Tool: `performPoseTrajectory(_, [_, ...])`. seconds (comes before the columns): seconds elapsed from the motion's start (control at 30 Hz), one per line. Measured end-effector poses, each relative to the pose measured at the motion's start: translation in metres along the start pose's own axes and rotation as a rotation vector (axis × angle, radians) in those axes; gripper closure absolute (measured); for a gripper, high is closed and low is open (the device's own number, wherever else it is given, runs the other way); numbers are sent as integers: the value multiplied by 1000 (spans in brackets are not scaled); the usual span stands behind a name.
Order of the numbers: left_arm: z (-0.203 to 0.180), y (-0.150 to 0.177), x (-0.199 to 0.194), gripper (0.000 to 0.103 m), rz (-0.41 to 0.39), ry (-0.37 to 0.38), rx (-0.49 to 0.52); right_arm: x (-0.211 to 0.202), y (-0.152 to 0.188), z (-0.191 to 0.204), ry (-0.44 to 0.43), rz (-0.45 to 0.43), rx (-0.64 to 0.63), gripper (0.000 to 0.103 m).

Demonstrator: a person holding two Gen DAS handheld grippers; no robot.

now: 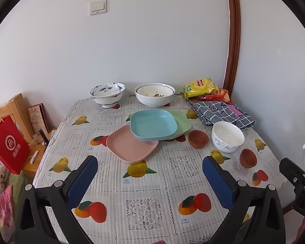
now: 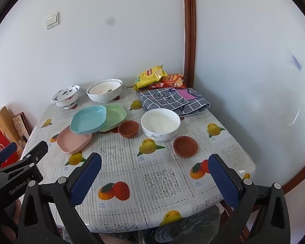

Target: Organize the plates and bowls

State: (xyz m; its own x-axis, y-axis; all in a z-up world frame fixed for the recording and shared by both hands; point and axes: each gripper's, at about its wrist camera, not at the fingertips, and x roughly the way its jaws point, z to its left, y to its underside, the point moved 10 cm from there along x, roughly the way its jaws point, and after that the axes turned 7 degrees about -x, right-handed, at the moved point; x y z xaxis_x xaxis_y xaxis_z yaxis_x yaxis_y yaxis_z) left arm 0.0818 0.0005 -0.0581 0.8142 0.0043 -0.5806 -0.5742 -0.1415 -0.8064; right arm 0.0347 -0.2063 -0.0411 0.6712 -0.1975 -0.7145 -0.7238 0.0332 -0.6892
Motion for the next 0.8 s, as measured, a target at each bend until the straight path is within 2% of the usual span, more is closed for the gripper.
performPoseTrajectory(0.23, [4,1,-1,0,9,16,3,-3,3,0,6,10,-3,0])
performPoseTrajectory(0.8, [-2,1,-5,0,-6,-6,16,-1,10,-6,-2,18,9,0])
